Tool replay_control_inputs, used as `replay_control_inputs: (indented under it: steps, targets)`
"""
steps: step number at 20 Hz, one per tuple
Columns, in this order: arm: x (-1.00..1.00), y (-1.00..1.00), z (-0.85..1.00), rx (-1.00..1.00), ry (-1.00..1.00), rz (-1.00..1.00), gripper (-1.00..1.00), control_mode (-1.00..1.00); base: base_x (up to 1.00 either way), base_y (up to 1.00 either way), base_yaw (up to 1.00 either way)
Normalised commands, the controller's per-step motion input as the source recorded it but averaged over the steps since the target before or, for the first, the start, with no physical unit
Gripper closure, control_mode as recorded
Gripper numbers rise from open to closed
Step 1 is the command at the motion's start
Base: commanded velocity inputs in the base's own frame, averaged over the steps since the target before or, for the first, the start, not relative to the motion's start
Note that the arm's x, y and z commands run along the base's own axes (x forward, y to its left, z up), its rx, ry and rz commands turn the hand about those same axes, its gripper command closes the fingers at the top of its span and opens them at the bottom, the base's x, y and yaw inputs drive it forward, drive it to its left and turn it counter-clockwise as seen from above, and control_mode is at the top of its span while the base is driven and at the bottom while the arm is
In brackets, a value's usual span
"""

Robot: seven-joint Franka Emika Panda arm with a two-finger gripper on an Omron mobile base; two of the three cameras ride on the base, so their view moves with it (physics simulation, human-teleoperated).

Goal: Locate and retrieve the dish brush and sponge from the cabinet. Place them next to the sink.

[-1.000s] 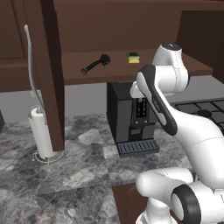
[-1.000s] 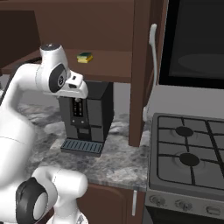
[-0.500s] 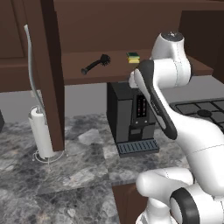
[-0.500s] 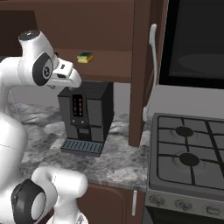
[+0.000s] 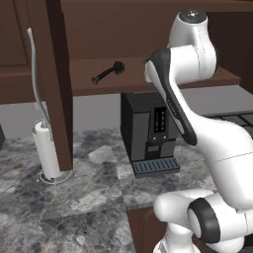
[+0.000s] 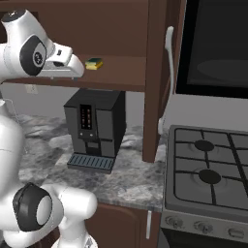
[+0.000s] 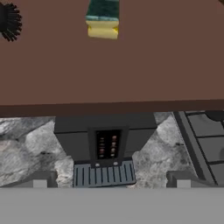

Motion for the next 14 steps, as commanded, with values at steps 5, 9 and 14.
replay_control_inputs:
  steps: [5, 9, 14]
  targets:
    - [0.01, -0.03, 0.35, 0.0, -0.08, -0.06, -1.0, -1.0, 0.0, 0.0, 0.0]
    - [0.23, -0.14, -0.37, 0.0, -0.11, -0.05, -1.0, -1.0, 0.0, 0.0, 0.0]
    - [0.12, -0.26, -0.47, 0.0, -0.16, -0.04, -1.0, -1.0, 0.0, 0.0, 0.0]
